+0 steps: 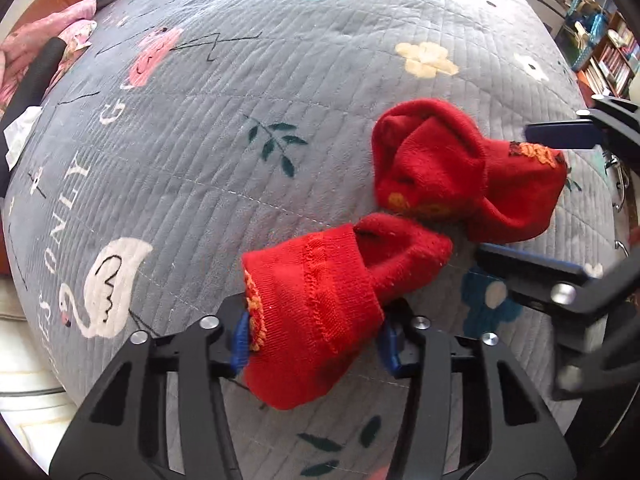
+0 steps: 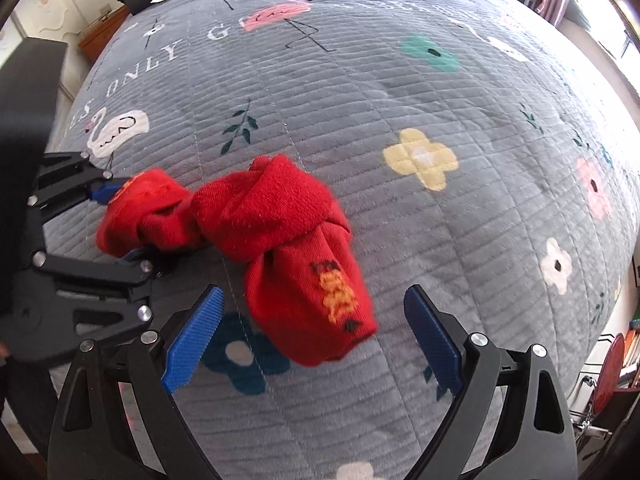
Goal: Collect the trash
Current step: 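Grasp one red sock with the left tool while the right tool grasps the other red sock, then carry both red socks with both tools over the bin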
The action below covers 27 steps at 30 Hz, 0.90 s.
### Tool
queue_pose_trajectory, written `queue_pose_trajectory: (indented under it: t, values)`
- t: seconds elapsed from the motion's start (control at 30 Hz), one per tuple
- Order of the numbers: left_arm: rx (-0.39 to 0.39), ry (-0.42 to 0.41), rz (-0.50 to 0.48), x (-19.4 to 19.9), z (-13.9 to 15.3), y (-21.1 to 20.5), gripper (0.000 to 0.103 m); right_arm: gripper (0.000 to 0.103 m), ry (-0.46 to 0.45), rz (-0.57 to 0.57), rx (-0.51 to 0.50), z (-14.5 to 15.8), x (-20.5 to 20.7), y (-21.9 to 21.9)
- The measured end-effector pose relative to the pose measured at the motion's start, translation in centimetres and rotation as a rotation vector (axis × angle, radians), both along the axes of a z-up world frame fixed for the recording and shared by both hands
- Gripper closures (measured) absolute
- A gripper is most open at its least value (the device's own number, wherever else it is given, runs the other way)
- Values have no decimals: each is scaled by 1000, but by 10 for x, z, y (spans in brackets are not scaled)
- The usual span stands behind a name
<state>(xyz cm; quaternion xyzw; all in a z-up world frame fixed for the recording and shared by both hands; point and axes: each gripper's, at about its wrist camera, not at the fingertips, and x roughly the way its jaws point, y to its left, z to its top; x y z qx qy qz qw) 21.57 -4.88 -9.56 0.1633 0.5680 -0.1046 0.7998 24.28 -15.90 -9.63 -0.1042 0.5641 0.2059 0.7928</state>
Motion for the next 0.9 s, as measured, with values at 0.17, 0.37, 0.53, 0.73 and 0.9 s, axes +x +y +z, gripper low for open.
queue_pose_trajectory:
  t: [0.17, 0.37, 0.53, 0.73, 0.9]
  values:
    - [1, 4, 11, -5, 1, 0, 57, 16, 14, 20, 12, -10, 14, 5]
    - [-17, 22, 38, -11, 5, 11, 57, 29, -32, 45, -34, -19, 23, 17]
    - [-24, 38, 62, -19, 9, 12, 57, 79, -73, 79, -54, -6, 12, 24]
    - [-13, 31, 54, -46, 22, 1, 57, 79, -54, 40, -33, 4, -13, 3]
    - [0, 28, 42, -64, 30, -18, 57, 79, -7, -5, -26, 3, -36, -22]
